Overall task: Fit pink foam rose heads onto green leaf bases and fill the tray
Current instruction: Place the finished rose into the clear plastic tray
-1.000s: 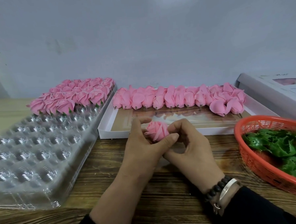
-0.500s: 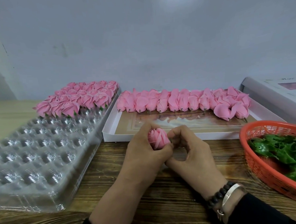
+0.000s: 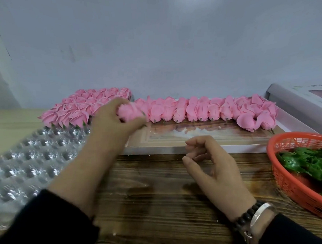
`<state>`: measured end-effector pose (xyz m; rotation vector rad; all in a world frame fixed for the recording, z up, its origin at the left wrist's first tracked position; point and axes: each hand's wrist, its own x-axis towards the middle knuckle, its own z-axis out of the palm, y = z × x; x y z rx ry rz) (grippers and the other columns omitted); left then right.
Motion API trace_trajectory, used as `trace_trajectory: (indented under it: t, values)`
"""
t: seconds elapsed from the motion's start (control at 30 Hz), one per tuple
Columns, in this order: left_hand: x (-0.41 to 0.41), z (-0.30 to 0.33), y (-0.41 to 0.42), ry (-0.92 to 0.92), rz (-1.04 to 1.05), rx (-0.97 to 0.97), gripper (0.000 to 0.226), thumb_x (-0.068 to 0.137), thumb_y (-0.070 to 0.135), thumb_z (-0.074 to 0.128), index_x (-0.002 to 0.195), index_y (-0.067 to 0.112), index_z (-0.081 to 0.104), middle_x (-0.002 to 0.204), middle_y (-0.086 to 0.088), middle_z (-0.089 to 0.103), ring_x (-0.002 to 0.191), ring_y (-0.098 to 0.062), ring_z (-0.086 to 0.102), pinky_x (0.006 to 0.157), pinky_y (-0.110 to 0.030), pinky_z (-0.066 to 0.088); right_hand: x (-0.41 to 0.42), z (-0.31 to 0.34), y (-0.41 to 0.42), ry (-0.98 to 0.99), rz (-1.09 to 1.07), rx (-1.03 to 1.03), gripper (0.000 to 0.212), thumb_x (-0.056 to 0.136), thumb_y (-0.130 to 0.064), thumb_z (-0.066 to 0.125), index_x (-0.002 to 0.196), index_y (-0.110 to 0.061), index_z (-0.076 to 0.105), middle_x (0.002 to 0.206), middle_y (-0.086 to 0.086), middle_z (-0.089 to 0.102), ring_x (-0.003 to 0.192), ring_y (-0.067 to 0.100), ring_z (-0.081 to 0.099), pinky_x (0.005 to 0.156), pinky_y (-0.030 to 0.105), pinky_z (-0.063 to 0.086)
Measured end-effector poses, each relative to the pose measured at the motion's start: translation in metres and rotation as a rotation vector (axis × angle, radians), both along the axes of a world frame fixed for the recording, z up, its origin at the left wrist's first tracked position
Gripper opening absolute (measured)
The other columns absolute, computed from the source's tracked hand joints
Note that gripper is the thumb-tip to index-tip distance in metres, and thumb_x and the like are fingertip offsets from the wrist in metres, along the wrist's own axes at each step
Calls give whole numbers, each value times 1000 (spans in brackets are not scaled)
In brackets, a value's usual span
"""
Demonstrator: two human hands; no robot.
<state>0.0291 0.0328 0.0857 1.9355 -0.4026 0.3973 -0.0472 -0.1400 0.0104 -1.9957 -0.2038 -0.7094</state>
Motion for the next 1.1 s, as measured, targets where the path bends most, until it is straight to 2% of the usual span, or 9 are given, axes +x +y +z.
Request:
trace_trajectory:
  t: [0.07, 0.2, 0.3, 0.4, 0.47, 0.6, 0.83, 1.1]
  values:
    - [27, 10, 22, -38, 106, 70, 20, 74, 6, 73, 85, 10, 58, 72, -6, 57, 61, -16, 50, 55, -16, 44, 0, -1, 0, 17, 9, -29, 21, 75, -28, 59, 93, -36, 53, 83, -12, 62, 82, 4, 58, 74, 8, 41]
    - [74, 16, 61, -52, 331, 258, 24, 73, 9, 76, 90, 6, 60, 86, -20, 61, 75, -25, 52, 72, -35, 42, 4, 0, 0, 17, 34, -87, 20, 76, -24, 57, 90, -37, 53, 80, -15, 59, 82, 3, 57, 72, 8, 41]
    - [97, 15, 70, -49, 395, 328, 24, 73, 11, 77, 89, 10, 58, 87, -17, 60, 76, -27, 52, 71, -32, 39, 8, 0, 0, 9, 52, -98, 18, 76, -20, 57, 89, -32, 55, 81, -15, 59, 80, 2, 56, 71, 7, 41]
    - [112, 9, 68, -46, 420, 436, 30, 73, 11, 76, 98, 4, 61, 89, -18, 59, 78, -28, 51, 72, -31, 37, 11, 0, -1, -7, 62, -95, 17, 75, -16, 58, 89, -26, 57, 82, -15, 59, 78, 4, 57, 70, 9, 42]
    - [120, 3, 67, -30, 436, 491, 35, 74, 10, 75, 105, 1, 61, 93, -23, 61, 81, -31, 53, 74, -34, 39, 12, 0, -1, -24, 62, -103, 18, 76, -14, 59, 88, -26, 58, 82, -14, 59, 77, 5, 57, 69, 8, 42]
    - [131, -9, 72, 54, 463, 569, 52, 72, 12, 78, 118, -1, 57, 108, -28, 61, 98, -41, 56, 85, -43, 43, 13, 1, -3, -53, 46, -116, 19, 76, -10, 59, 89, -24, 59, 78, -10, 59, 75, 4, 56, 68, 6, 41]
    - [138, -23, 71, 95, 425, 588, 37, 73, 8, 76, 102, 8, 53, 105, -24, 62, 88, -37, 58, 78, -44, 50, 14, -1, -4, -39, 53, -101, 22, 75, -7, 59, 86, -25, 59, 80, -8, 57, 69, 4, 55, 67, 6, 41]
    - [149, -26, 72, 94, 442, 673, 38, 72, 10, 77, 102, 2, 56, 105, -25, 61, 93, -40, 56, 81, -46, 48, 15, -1, -3, -40, 50, -95, 25, 74, -5, 60, 86, -27, 58, 77, -9, 54, 65, -2, 50, 65, 2, 36]
